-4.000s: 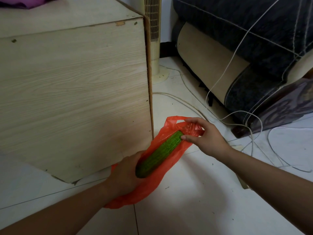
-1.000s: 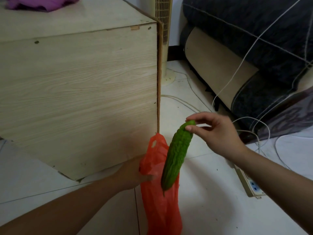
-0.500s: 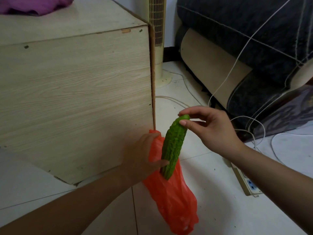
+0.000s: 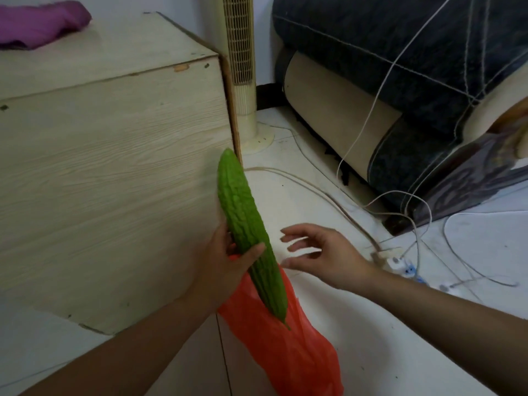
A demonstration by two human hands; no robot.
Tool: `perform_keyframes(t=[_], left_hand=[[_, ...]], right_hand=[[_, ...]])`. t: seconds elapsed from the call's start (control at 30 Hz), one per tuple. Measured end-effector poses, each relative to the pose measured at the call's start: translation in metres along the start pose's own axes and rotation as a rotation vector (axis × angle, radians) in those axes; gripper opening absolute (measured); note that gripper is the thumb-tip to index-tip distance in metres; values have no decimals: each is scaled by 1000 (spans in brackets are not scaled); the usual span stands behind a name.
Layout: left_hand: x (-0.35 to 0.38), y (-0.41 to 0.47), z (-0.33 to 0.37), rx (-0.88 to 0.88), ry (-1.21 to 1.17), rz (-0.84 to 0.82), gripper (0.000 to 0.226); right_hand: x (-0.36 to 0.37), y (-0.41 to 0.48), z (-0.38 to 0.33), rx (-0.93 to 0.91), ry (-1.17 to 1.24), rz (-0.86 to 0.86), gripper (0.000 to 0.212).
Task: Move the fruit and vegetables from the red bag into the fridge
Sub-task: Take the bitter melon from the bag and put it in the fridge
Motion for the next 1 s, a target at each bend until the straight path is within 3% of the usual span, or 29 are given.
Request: perform_keyframes(t=[0.1,0.23,0.33,0.53,0.67,0.83,1.0], left_hand=[[4,-3,-2,-29,-40,11,39],[12,-8,-7,-75,-64,20,39],[27,-9,-5,-97,-64,-99,31],[33,-7,-2,-15,366,-283,54],[35,-1,11,-12,418,-312,64],[50,4,30,-260,141,-213,33],[58,-38,115,-441,143,-108,21]], right_hand=[[26,-4,16,35,-52,-80,52],[31,-4,20,57,-101,-19,50],[26,-6,22,50,-101,23,41],[-2,-9,38,88,-131,91,45],[-35,-14,40,160,-112,183,41],[-62,-29,2,267,-31,112,39],[-95,-88,-85,387,87,54,41]])
Point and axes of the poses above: each hand's wrist, its own y-axis towards the middle knuckle, its own x-axis out of the palm, z = x × y, the point moved 9 cm from there along y, towards the middle knuckle, and after that the axes turned 10 degrees about -y, right-handed, at the moved point
